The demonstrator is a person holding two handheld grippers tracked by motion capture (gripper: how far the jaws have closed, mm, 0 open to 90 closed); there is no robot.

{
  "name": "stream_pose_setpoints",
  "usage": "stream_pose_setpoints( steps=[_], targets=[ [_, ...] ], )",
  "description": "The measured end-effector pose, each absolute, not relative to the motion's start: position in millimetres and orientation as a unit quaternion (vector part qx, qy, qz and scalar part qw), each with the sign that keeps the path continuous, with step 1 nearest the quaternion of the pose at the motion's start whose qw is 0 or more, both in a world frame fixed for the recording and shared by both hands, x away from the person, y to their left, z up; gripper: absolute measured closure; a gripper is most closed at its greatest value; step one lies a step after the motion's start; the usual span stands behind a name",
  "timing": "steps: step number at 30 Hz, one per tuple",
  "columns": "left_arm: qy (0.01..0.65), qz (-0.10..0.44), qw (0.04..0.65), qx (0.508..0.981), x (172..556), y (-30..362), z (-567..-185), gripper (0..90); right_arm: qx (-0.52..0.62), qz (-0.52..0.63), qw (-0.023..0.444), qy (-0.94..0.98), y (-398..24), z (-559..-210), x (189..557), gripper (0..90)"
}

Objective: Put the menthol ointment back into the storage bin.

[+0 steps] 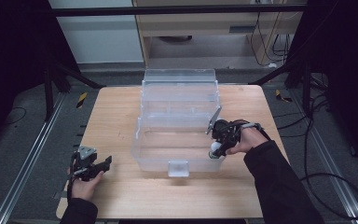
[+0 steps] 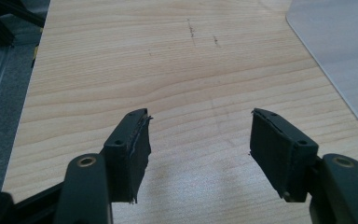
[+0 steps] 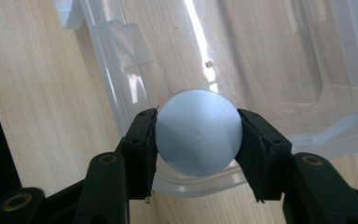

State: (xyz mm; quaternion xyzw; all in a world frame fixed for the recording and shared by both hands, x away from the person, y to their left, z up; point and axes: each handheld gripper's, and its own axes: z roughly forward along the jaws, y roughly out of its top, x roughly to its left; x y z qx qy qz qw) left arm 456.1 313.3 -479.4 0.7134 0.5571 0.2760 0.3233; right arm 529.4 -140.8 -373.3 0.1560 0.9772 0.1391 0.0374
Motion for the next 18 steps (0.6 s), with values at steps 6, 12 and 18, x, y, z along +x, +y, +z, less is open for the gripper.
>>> stream_pose_setpoints(
  steps=[6,12,18],
  targets=[
    [0.557,0.276,0.323,0.714,456,313,-480,37.4,0.153,0.135,0.037,0.978,-141,-379,531,50.4],
    [0.557,0.276,0.323,0.714,456,314,-479,37.4,0.155,0.132,0.033,0.978,-143,-386,532,50.4],
    [0.558,0.276,0.323,0.713,456,314,-480,37.4,0.159,0.129,0.032,0.978,-144,-391,531,50.3]
  ],
)
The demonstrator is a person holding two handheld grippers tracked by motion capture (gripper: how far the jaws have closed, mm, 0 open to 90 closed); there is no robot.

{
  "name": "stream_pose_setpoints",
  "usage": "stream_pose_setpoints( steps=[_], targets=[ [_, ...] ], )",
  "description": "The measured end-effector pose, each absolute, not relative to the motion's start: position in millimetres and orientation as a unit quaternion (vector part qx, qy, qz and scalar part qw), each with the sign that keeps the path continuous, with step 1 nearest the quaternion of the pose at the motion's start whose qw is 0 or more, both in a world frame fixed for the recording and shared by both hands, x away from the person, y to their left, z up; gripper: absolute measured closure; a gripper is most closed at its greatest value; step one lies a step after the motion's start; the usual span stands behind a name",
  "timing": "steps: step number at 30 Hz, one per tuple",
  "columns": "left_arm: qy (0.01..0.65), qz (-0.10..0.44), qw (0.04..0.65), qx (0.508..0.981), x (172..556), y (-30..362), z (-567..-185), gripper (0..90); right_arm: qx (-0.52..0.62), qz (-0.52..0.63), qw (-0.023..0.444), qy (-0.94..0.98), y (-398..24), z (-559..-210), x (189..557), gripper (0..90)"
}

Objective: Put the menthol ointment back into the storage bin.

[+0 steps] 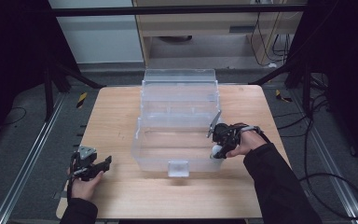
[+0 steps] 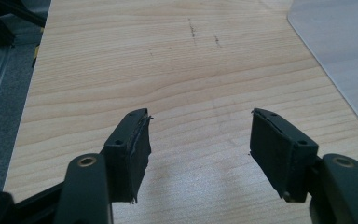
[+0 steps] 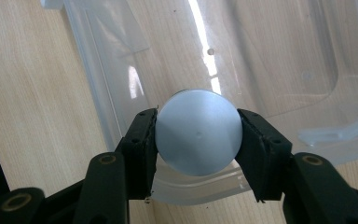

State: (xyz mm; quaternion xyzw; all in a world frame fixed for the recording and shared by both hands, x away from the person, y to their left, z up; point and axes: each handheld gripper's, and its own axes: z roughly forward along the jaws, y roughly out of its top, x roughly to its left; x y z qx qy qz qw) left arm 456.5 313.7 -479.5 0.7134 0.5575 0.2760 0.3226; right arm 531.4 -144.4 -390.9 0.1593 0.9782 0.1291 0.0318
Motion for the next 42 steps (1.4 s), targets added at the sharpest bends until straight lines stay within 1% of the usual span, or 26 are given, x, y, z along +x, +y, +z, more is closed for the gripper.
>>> stream_pose_setpoints(
  steps=[16,42],
  targets=[
    [0.558,0.276,0.322,0.713,456,314,-479,37.5,0.163,0.134,0.028,0.977,-143,-400,533,50.2],
    [0.557,0.276,0.322,0.714,457,315,-479,37.6,0.169,0.132,0.030,0.976,-142,-403,533,49.0]
  ],
)
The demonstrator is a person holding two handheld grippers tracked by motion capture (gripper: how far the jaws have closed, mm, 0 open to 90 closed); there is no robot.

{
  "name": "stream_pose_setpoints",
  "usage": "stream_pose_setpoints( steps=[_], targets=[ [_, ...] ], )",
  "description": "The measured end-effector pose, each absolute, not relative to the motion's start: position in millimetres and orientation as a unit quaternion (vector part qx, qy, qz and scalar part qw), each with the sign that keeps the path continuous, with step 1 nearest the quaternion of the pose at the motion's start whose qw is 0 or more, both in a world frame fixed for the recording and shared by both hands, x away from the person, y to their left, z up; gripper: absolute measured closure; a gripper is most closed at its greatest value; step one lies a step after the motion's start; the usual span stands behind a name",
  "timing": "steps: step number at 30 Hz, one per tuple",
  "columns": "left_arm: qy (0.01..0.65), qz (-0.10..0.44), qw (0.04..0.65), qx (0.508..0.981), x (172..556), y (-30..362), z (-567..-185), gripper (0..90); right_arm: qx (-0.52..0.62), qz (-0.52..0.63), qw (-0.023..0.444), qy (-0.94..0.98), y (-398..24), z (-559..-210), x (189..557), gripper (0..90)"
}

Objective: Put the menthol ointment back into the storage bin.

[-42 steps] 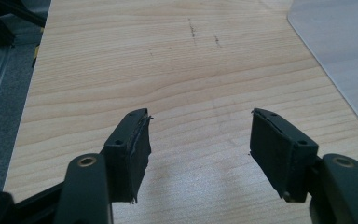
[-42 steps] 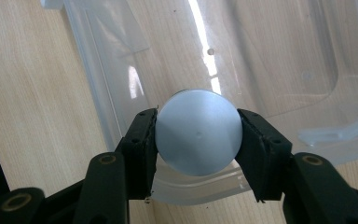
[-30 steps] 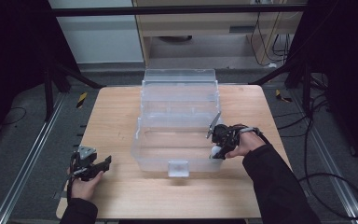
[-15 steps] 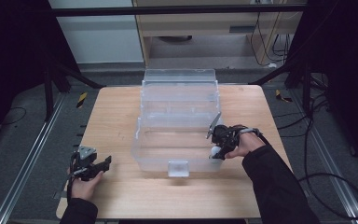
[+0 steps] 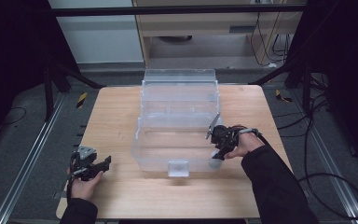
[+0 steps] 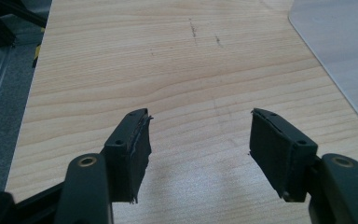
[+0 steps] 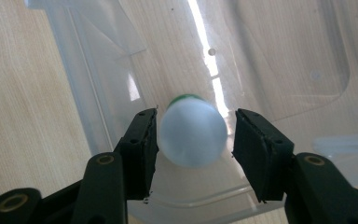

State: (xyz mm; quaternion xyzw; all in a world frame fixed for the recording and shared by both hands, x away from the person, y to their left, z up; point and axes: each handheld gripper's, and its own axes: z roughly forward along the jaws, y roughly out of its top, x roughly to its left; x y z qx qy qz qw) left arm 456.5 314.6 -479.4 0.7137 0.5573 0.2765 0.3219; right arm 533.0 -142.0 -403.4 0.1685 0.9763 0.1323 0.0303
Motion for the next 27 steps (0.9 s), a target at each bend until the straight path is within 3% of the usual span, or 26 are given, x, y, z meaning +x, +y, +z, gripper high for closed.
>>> stream_pose_setpoints(
  steps=[10,20,27],
  targets=[
    [0.558,0.278,0.324,0.712,456,315,-479,37.9,0.181,0.150,0.039,0.971,-146,-395,530,46.3],
    [0.555,0.275,0.327,0.714,456,314,-478,39.1,0.215,0.231,0.088,0.945,-164,-373,520,31.6],
    [0.553,0.272,0.331,0.715,455,314,-478,41.8,0.265,0.319,0.126,0.901,-188,-359,506,26.8]
  ],
)
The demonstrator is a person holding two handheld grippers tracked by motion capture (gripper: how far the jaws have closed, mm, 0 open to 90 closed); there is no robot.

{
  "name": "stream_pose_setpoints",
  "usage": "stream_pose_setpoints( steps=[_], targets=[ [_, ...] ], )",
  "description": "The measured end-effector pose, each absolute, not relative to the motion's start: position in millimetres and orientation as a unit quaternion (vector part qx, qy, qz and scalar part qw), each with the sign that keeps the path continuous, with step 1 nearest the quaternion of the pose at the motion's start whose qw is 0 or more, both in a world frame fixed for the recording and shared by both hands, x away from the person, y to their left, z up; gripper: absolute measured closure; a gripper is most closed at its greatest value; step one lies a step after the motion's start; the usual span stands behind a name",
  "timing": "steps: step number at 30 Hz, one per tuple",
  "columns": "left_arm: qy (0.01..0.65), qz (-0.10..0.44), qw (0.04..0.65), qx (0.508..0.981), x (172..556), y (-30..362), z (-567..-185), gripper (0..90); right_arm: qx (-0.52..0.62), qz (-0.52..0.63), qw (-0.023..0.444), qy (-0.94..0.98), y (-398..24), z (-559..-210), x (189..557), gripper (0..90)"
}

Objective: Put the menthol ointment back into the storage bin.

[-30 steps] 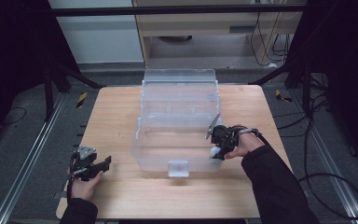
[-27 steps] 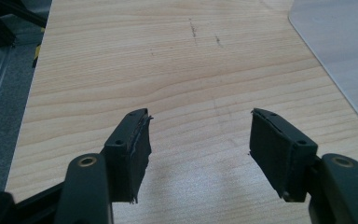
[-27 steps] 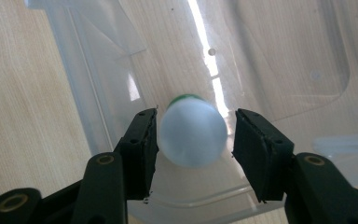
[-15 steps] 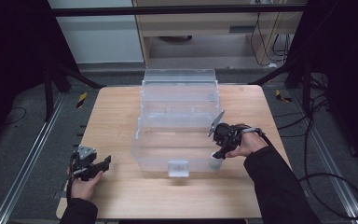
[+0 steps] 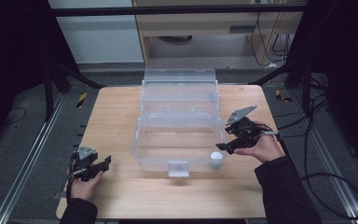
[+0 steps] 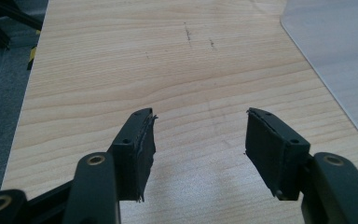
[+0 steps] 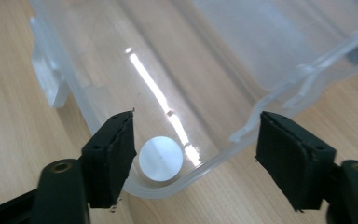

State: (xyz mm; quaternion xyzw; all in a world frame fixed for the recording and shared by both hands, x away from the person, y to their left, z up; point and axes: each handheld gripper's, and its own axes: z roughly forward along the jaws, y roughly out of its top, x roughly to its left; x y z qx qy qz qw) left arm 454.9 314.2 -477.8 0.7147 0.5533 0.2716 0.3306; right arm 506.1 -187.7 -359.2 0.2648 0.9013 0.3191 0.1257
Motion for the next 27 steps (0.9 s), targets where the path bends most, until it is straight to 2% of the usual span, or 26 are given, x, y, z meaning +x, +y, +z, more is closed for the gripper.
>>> stream_pose_setpoints(
  steps=[5,9,14,27],
  targets=[
    [0.551,0.268,0.337,0.715,455,314,-477,44.9,0.315,0.361,0.164,0.862,-208,-359,492,22.6],
    [0.550,0.266,0.340,0.715,454,314,-477,46.5,0.342,0.384,0.178,0.839,-221,-365,484,15.5],
    [0.550,0.266,0.340,0.715,454,314,-477,46.7,0.379,0.407,0.202,0.806,-241,-379,477,15.4],
    [0.553,0.271,0.338,0.712,454,316,-479,42.1,0.457,0.440,0.219,0.741,-278,-416,469,12.8]
  ],
)
